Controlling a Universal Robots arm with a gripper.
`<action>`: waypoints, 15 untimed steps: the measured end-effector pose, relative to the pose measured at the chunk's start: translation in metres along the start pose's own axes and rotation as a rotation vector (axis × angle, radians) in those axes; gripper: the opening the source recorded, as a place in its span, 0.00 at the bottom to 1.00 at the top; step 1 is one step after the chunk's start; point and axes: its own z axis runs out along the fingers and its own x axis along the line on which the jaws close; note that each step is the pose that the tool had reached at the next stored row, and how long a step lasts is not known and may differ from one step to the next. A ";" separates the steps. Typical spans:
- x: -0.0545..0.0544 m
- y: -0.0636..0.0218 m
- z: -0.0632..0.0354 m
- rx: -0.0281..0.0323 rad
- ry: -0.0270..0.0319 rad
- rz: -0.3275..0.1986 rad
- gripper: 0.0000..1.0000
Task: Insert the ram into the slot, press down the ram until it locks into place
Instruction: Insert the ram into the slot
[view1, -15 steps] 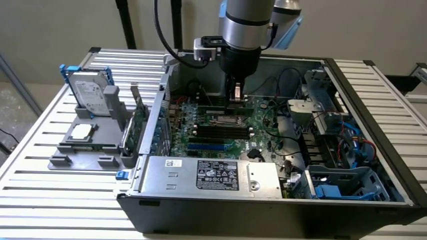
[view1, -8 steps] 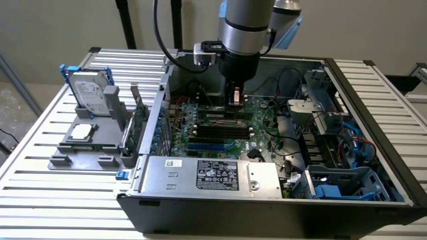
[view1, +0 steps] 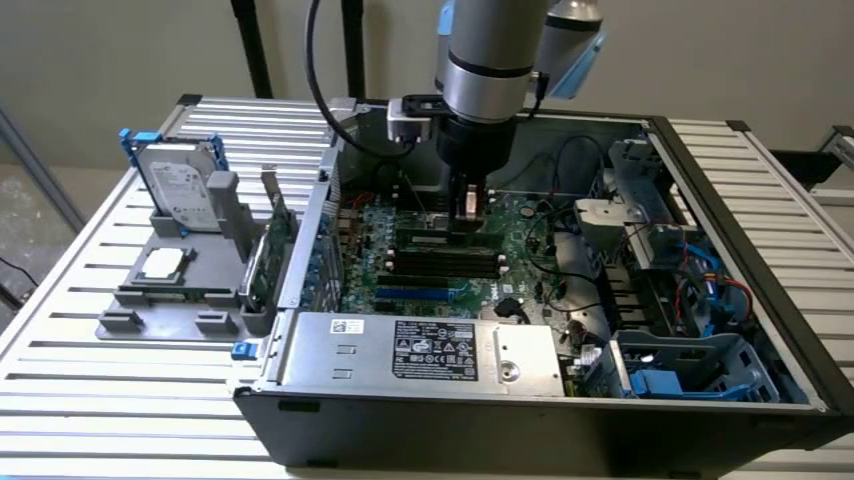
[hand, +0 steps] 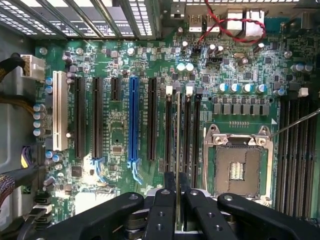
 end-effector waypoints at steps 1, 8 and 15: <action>0.000 -0.0001 0.0018 0.0002 0.0001 0.003 0.14; -0.001 -0.0005 0.0131 0.0011 0.0048 0.036 0.14; -0.001 -0.0005 0.0169 0.0032 0.0115 0.041 0.14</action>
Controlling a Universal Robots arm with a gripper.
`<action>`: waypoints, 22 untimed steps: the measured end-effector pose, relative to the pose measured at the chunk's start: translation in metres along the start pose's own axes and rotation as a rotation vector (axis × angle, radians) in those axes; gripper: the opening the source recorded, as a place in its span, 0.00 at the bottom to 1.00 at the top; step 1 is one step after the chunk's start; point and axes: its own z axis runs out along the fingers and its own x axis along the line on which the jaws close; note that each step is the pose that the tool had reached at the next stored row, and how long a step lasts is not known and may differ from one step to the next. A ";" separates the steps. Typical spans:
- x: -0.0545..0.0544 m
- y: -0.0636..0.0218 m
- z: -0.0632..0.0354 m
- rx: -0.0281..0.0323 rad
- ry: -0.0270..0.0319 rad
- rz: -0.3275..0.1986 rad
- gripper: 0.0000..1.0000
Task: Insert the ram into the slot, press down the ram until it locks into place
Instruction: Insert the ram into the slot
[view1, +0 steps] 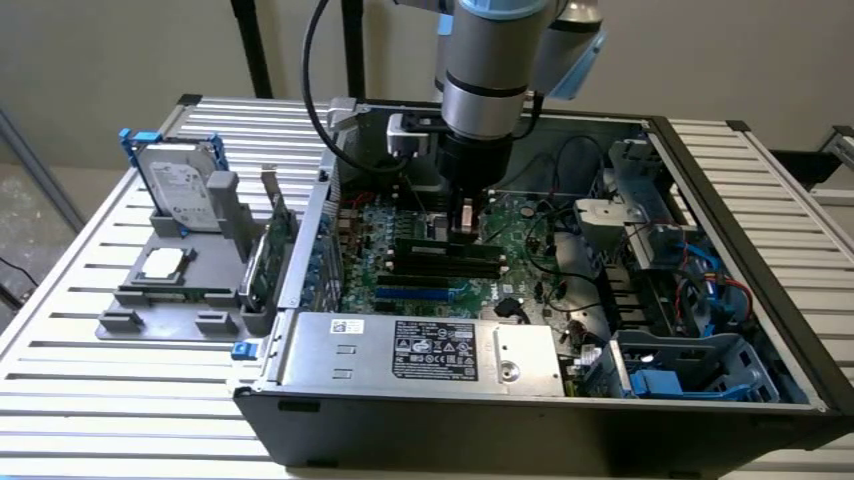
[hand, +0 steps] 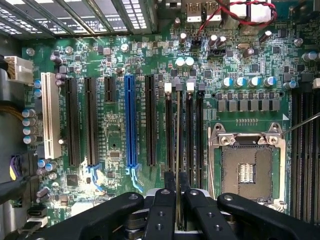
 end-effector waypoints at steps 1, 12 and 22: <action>0.000 0.0001 0.0002 0.0005 0.0000 0.000 0.14; 0.000 0.0009 0.0025 0.0085 0.0019 -0.026 0.14; 0.000 0.0029 0.0068 0.0196 0.0021 -0.030 0.14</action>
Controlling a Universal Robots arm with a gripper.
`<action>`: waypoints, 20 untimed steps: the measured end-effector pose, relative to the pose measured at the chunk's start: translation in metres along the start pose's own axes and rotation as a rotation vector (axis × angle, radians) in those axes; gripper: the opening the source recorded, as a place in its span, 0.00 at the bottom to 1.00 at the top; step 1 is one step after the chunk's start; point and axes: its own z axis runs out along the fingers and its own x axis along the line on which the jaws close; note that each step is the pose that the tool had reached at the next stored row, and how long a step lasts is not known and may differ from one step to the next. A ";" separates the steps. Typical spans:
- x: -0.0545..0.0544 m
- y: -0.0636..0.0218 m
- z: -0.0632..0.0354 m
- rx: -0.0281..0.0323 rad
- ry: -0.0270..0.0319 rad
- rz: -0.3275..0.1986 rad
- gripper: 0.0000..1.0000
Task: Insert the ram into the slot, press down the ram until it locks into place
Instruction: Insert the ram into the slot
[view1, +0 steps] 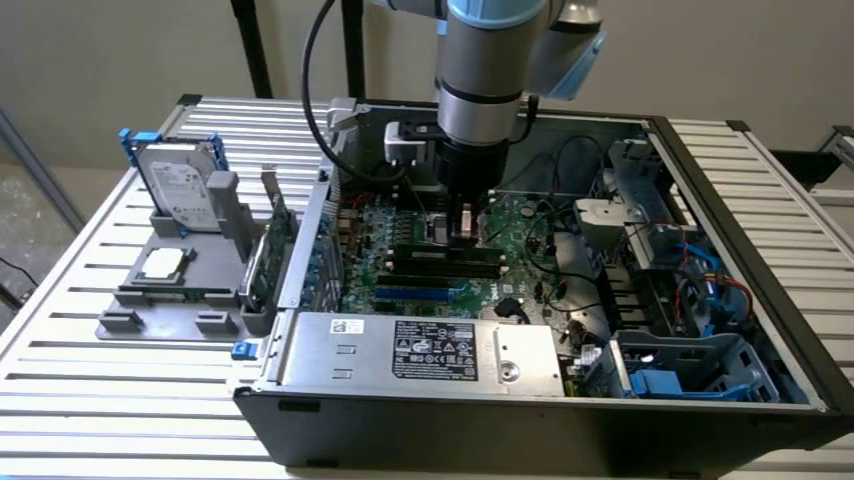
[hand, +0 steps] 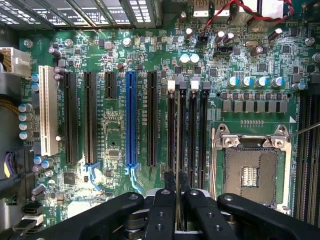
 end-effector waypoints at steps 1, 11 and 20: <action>0.000 0.0003 0.0000 0.0003 0.0006 0.000 0.14; 0.001 0.0009 0.0026 0.0013 0.0012 -0.002 0.14; 0.003 0.0008 0.0033 0.0014 0.0013 -0.004 0.14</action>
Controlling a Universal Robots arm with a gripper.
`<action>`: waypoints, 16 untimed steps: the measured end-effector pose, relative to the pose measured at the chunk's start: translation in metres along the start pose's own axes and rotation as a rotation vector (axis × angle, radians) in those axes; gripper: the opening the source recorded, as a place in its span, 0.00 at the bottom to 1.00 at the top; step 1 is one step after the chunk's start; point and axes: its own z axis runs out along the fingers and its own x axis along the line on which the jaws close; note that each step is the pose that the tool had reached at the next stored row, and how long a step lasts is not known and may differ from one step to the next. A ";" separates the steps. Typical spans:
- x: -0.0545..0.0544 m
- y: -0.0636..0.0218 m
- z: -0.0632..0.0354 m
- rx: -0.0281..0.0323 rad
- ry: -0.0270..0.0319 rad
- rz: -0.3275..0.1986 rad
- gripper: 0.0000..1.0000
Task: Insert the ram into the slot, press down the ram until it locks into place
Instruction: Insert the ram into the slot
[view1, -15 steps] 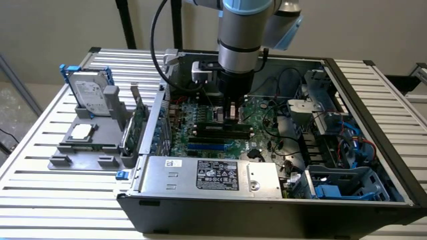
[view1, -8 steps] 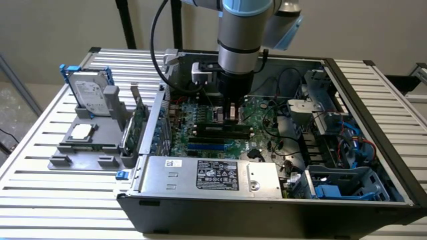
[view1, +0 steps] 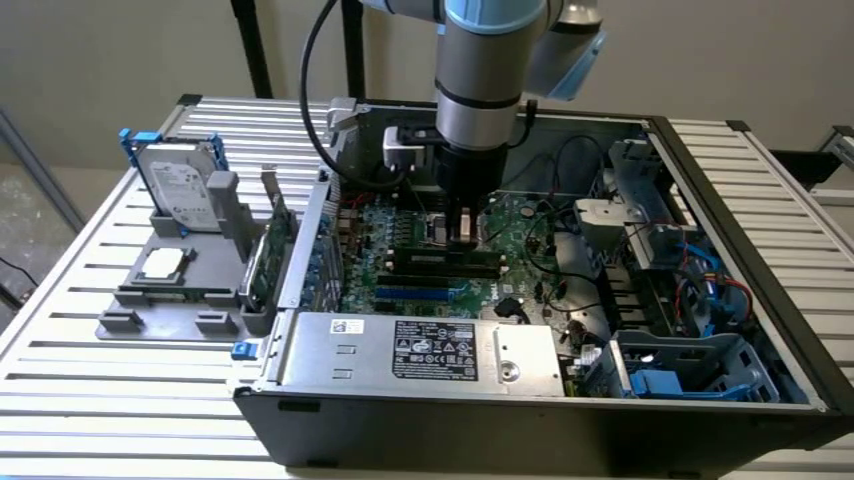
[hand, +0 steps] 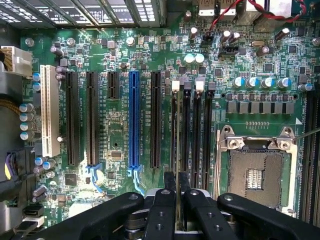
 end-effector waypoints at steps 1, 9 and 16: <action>0.000 0.0000 0.0001 0.0000 -0.0001 0.000 0.14; 0.000 -0.0001 0.0012 0.0006 -0.0001 0.000 0.14; 0.000 0.0000 0.0033 0.0031 0.0000 0.000 0.14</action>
